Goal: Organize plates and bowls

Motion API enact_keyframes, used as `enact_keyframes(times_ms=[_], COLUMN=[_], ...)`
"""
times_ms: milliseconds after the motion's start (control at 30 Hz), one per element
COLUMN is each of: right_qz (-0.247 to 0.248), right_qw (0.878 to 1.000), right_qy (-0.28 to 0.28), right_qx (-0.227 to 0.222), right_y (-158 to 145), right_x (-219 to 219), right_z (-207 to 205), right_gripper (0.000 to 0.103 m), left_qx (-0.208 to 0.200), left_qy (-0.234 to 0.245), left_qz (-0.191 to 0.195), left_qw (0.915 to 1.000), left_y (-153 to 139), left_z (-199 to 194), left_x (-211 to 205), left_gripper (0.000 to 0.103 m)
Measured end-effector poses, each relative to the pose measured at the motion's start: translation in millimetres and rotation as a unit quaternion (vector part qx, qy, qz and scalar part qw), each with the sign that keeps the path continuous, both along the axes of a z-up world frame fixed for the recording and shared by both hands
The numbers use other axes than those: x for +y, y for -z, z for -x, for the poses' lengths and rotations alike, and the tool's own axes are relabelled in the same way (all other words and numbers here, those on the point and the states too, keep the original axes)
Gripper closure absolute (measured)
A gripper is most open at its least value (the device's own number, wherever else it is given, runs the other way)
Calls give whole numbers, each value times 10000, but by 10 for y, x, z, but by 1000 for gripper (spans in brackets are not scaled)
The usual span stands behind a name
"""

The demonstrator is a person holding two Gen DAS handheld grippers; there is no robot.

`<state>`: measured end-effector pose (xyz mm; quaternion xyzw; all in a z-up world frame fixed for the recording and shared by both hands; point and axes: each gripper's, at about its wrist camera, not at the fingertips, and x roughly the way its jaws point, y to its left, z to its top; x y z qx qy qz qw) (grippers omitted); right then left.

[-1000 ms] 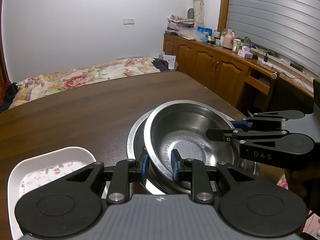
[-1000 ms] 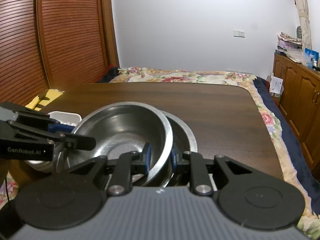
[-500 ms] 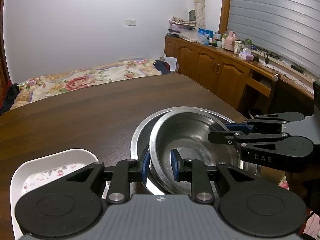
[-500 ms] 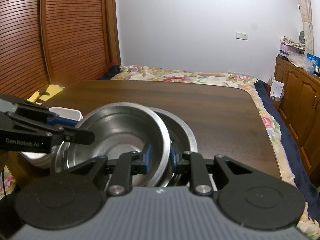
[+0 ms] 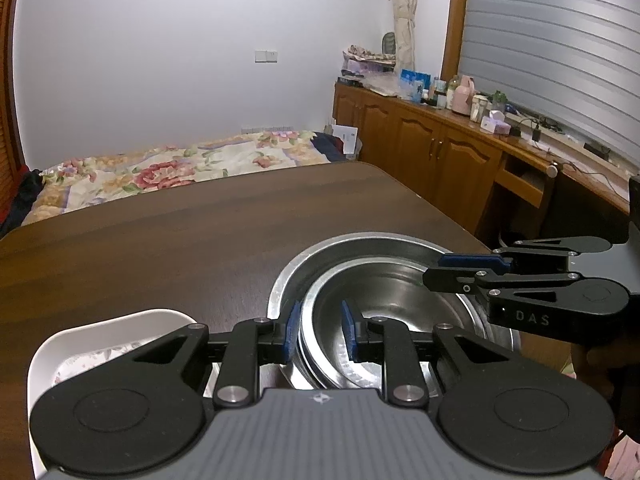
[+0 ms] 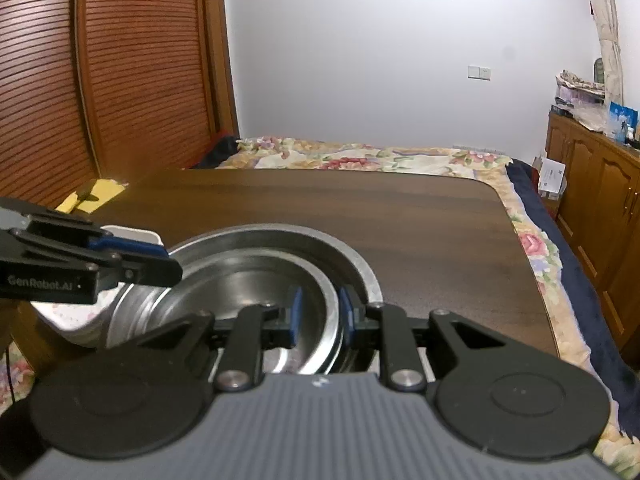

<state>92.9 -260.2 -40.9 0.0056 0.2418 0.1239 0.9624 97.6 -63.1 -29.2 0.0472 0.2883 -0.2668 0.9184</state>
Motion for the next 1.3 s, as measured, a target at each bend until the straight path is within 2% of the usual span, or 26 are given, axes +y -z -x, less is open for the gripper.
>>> enact_keyframes(times_ms=[133,200,267,300,367,467,500,567,633,900,1100,1300], right_qz=[-33,-73,-108,-121,-146,-196,-223,-175,-11,-123,-387,-569], right_qw=[10000,10000,9999,9999,9998,9996,9995,9993,9989,9983,9973,9967], right_qy=[3,11,37,53,90,96,63,13,120,361,519,510], right_qx=[-39,-60,-76,-91,-126,-173,-199,-320,-458,-451,-361,-282], right_y=[-17,-24,-30,-25,-15,-5,-4,7,23,110,216,294], right_x=[-8,-18,-24,-37,-57,-83,-81,-57,-33,-101,-138,-101], right_z=[10,18,24,35,57,70,73,98,122,85,52,54], right_gripper=[80,80,80,79,72,65,62,46,40,37,37,37], left_qx=[-15,-47,-122,-149,-186,-284,-290,-274,-249,-366,-393,-309], left_qy=[-63,-125,-182,-205,-271,-350,-369,-400,-420,-488,-470,-428], left_qz=[68,102,122,135,138,71,58,92,137,129,113,123], left_qw=[10000,9999,9997,9996,9994,9990,9989,9988,9987,9981,9981,9985], left_y=[-16,-18,-16,-14,-5,20,37,64,83,136,177,211], left_z=[-17,-18,-6,0,1,6,7,10,6,58,73,86], left_x=[25,41,59,67,75,53,49,54,59,40,38,24], left_gripper=[77,69,56,53,40,33,33,32,31,31,32,38])
